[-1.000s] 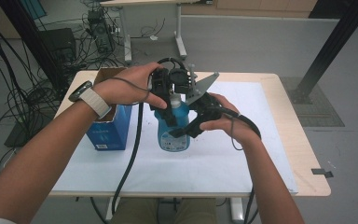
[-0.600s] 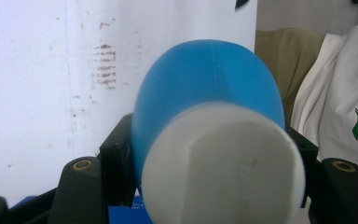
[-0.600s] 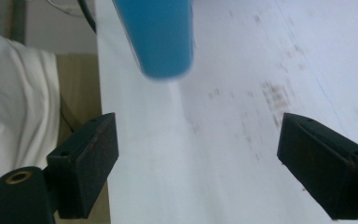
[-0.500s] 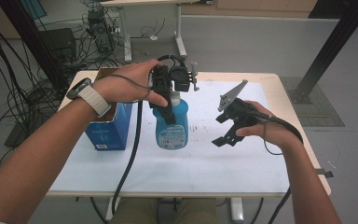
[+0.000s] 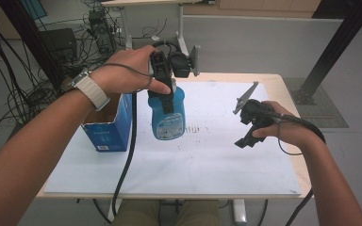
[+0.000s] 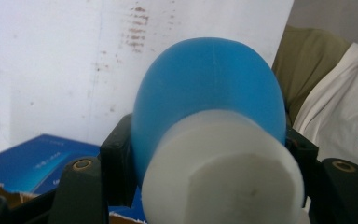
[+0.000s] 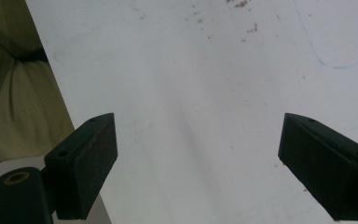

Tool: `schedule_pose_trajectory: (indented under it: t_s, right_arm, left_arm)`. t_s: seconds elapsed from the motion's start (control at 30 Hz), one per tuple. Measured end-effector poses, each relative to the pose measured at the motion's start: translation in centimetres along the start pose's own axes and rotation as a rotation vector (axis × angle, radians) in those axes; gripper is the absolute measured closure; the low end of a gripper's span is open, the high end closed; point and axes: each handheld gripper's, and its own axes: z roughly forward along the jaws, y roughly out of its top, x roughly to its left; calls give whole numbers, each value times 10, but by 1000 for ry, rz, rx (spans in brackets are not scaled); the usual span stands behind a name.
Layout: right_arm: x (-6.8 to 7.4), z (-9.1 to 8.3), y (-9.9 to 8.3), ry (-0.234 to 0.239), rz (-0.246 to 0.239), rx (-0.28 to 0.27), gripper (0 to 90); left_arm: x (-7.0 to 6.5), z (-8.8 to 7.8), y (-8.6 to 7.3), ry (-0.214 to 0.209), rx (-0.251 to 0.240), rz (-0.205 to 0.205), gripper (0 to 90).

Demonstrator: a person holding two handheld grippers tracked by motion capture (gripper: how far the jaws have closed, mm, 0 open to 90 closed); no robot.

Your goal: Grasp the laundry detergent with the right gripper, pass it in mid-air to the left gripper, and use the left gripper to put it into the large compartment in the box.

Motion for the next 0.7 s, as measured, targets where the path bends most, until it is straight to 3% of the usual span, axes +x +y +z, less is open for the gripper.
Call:
schedule_pose_trajectory:
  t_s: [0.13,0.43,0.7]
  right_arm:
    - [-3,-5,-2,-20,8,18,118]
    - [-10,-4,-5,-35,15,64,118]
    - [-12,-2,-7,-35,20,70,118]
  left_arm:
    - [5,-3,-1,5,9,-61,377]
    - [24,-9,-4,8,17,-241,377]
    - [37,-15,-1,22,42,-355,376]
